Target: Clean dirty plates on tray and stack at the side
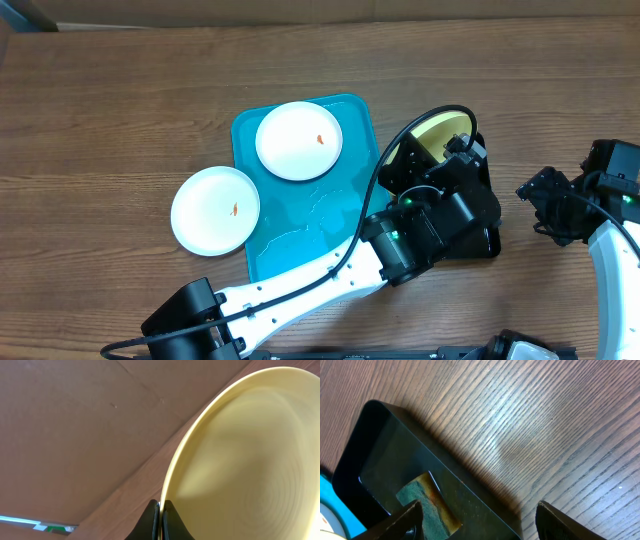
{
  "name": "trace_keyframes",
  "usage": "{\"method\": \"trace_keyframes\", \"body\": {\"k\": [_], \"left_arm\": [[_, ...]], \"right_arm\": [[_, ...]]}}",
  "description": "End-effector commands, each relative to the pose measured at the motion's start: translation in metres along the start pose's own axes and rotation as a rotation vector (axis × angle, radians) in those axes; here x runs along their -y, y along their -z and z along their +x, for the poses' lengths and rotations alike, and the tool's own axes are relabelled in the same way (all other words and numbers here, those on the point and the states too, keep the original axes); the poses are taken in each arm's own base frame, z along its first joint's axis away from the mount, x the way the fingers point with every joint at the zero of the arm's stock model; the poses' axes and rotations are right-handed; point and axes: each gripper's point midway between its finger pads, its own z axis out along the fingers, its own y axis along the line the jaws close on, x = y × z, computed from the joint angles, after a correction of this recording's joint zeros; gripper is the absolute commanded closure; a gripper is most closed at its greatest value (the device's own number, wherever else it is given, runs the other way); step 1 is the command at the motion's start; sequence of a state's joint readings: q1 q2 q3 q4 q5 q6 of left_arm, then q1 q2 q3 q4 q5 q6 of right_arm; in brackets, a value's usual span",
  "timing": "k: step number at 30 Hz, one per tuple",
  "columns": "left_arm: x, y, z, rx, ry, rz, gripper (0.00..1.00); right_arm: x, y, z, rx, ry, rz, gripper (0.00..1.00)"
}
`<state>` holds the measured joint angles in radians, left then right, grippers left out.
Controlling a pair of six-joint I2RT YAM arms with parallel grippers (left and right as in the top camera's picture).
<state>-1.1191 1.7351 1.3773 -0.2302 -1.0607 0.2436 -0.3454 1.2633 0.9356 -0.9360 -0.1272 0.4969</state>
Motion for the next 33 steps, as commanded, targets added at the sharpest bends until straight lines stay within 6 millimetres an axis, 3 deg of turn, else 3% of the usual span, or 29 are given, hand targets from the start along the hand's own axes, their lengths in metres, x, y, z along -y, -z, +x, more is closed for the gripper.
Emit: {"method": "trace_keyframes", "body": {"k": [1, 10, 14, 18, 25, 29, 33], "left_arm": [[-0.008, 0.004, -0.009, 0.011, 0.012, -0.038, 0.96], [-0.005, 0.002, -0.010, 0.014, 0.027, -0.015, 0.96], [-0.014, 0.000, 0.001, -0.022, 0.102, -0.060, 0.96], [-0.004, 0.006, 0.013, -0.064, 0.192, 0.061, 0.96], [-0.012, 0.000, 0.060, -0.305, 0.499, 0.309, 0.96], [-0.033, 0.000, 0.085, -0.457, 0.684, 0.430, 0.96], [-0.074, 0.005, 0.135, -0.655, 0.787, 0.459, 0.96]], "right_arm": [[-0.005, 0.006, -0.006, 0.019, 0.006, -0.018, 0.27], [-0.005, 0.006, -0.005, 0.018, 0.006, -0.018, 0.27], [-0.004, 0.006, -0.005, 0.014, 0.009, -0.015, 0.27], [-0.004, 0.006, -0.004, 0.012, 0.023, -0.013, 0.27], [-0.004, 0.006, -0.004, 0.011, 0.023, -0.013, 0.27], [-0.004, 0.006, -0.004, 0.010, 0.023, -0.012, 0.27], [-0.003, 0.006, -0.003, 0.008, 0.026, -0.011, 0.27]]}}
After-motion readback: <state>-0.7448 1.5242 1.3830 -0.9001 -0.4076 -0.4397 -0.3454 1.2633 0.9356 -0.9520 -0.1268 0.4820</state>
